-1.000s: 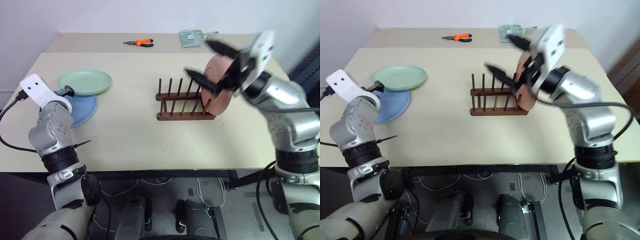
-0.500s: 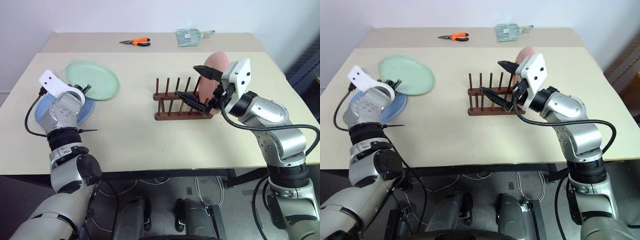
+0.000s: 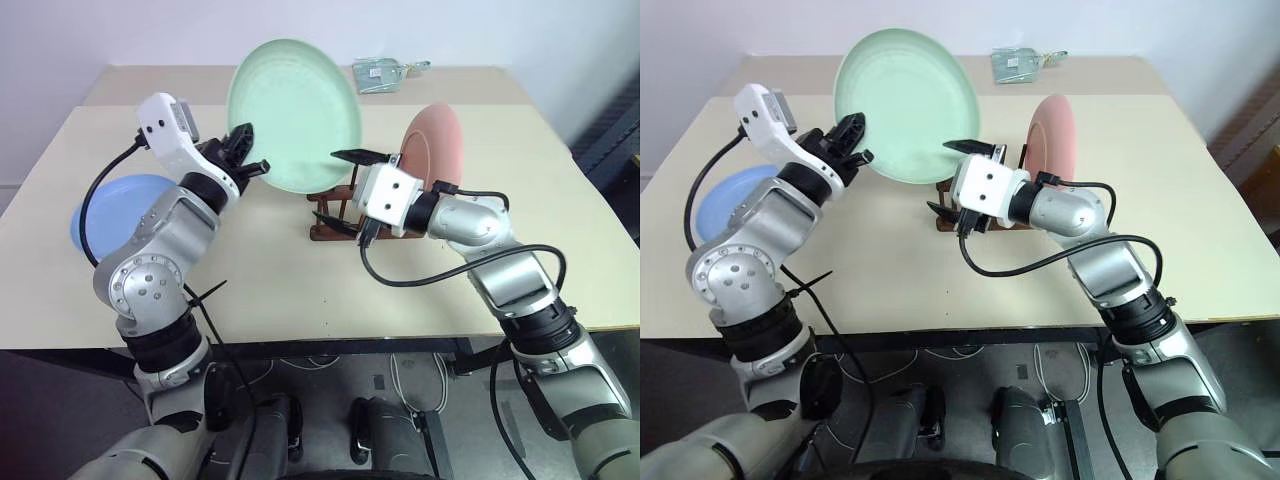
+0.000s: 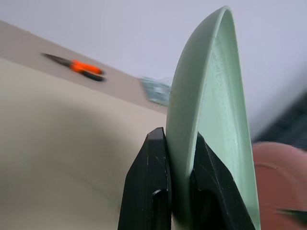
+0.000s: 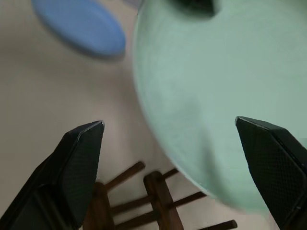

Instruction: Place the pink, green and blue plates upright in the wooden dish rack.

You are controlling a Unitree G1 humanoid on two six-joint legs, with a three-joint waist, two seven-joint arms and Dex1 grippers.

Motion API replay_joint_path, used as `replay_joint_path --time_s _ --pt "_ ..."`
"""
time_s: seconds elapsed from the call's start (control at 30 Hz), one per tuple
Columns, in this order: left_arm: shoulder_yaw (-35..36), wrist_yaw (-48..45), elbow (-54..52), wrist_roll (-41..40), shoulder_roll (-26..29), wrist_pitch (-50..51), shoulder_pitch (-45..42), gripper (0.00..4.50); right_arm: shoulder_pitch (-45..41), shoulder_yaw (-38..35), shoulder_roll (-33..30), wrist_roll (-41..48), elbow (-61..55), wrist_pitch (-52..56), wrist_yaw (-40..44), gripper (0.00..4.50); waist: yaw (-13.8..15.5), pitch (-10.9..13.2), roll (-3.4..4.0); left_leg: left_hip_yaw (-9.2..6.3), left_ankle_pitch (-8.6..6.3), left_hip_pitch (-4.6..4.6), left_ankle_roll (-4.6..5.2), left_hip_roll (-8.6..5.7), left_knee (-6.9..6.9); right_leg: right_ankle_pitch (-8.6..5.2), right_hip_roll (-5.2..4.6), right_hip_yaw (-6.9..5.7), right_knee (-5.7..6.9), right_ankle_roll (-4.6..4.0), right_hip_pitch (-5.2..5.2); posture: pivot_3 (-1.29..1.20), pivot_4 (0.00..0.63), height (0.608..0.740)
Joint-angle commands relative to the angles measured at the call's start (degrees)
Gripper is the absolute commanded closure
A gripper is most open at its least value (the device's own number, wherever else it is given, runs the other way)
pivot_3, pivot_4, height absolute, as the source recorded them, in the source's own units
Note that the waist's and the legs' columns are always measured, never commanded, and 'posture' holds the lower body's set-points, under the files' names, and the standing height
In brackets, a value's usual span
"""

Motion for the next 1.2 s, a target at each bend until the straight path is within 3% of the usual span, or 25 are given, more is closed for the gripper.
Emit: replay_joint_path --time_s 0.03,0.1,0.23,0.33,0.37,0.5,0.6,0.73,0.83,1.0,1.2 --pt "0.72 2.94 -3.35 -5.32 -0.11 1.16 -0.11 4.49 -3.71 -0.87 1.12 -3.62 3.63 -5.98 -0.65 0.26 -0.09 0.00 0.00 0.00 0.00 0.01 -0.01 0.00 0.00 0.00 0.01 0.01 0.00 0.00 0.00 0.00 0.150 0.740" --pt "0.98 4.29 -3.26 -7.71 -0.01 1.02 -0.20 4.50 -4.78 -1.14 1.54 -5.12 5.87 -8.13 -1.07 0.91 -0.08 0.00 0.00 0.00 0.02 0.01 -0.02 0.01 0.00 0.00 0.03 0.01 0.00 -0.01 0.00 0.00 0.150 0.740" --pt "1.24 5.94 -1.99 -9.73 1.45 0.24 0.37 4.50 -5.06 -2.14 1.95 -6.43 6.99 -10.07 -1.32 2.94 -0.02 0.00 0.00 -0.01 0.01 0.01 -0.02 0.01 0.00 -0.01 0.03 0.00 -0.01 -0.01 0.03 0.00 0.150 0.740" --pt "3.29 7.03 -0.60 -13.10 1.44 -3.00 -0.51 3.31 -4.20 -3.10 1.95 -7.40 6.28 -11.11 -1.92 4.37 0.21 0.00 -0.01 -0.02 0.01 0.01 -0.02 0.00 0.00 0.00 0.04 -0.01 -0.03 -0.01 0.04 0.00 0.150 0.740" --pt "4.09 7.87 0.10 -14.21 1.52 -4.17 -1.10 2.81 -3.95 -3.50 2.03 -7.72 6.01 -11.25 -2.31 4.50 0.24 0.00 0.00 -0.02 0.01 0.01 -0.02 0.00 0.00 -0.01 0.03 0.00 -0.05 -0.01 0.05 0.00 0.150 0.740" --pt "9.15 9.58 3.66 -12.26 4.51 -13.95 -4.21 0.77 -2.23 -7.12 2.79 -5.62 3.16 -8.06 -3.84 4.50 0.34 0.01 -0.02 -0.04 0.01 0.01 -0.02 0.00 0.00 0.00 0.04 -0.01 -0.05 -0.01 0.05 0.00 0.150 0.740" --pt "10.75 6.08 7.23 -7.62 9.27 -19.95 -1.87 0.77 -0.66 -13.85 5.41 3.13 -2.25 0.62 -4.52 4.50 0.09 0.01 -0.01 -0.03 0.01 0.01 -0.03 0.00 -0.02 0.00 0.05 -0.05 -0.07 -0.01 0.05 0.00 0.150 0.740" --pt "-2.81 -7.61 9.29 7.56 20.45 -23.41 9.88 0.77 -1.43 -25.99 11.03 22.52 -9.53 23.20 -8.53 4.50 -0.49 -0.01 0.08 0.01 0.04 0.05 -0.07 0.02 -0.12 -0.01 0.16 -0.06 0.05 -0.02 0.05 0.00 0.150 0.740" --pt "-12.39 -17.81 10.05 14.54 25.33 -26.78 17.23 0.77 -1.76 -32.31 12.47 33.90 -13.24 36.96 -12.01 4.50 0.10 -0.01 0.08 -0.01 0.01 0.03 -0.10 0.00 -0.12 0.00 0.14 -0.08 0.04 -0.03 0.07 0.00 0.150 0.740" --pt "-18.64 -26.29 11.36 19.92 26.33 -30.28 22.56 0.77 -1.24 -38.52 15.38 45.47 -15.51 49.68 -20.85 4.50 -0.02 0.00 0.11 0.07 -0.10 -0.18 -0.27 0.01 -0.23 0.00 0.01 0.09 0.02 -0.10 -0.40 0.00 0.150 0.740" --pt "-19.14 -28.52 10.99 21.93 23.88 -30.61 24.13 0.77 -1.43 -41.76 17.79 53.14 -15.81 55.00 -28.46 4.50 -0.94 0.00 0.13 0.19 0.03 -0.26 -0.13 0.04 -0.27 0.02 -0.02 0.16 0.11 -0.13 -0.57 0.00 0.150 0.740"
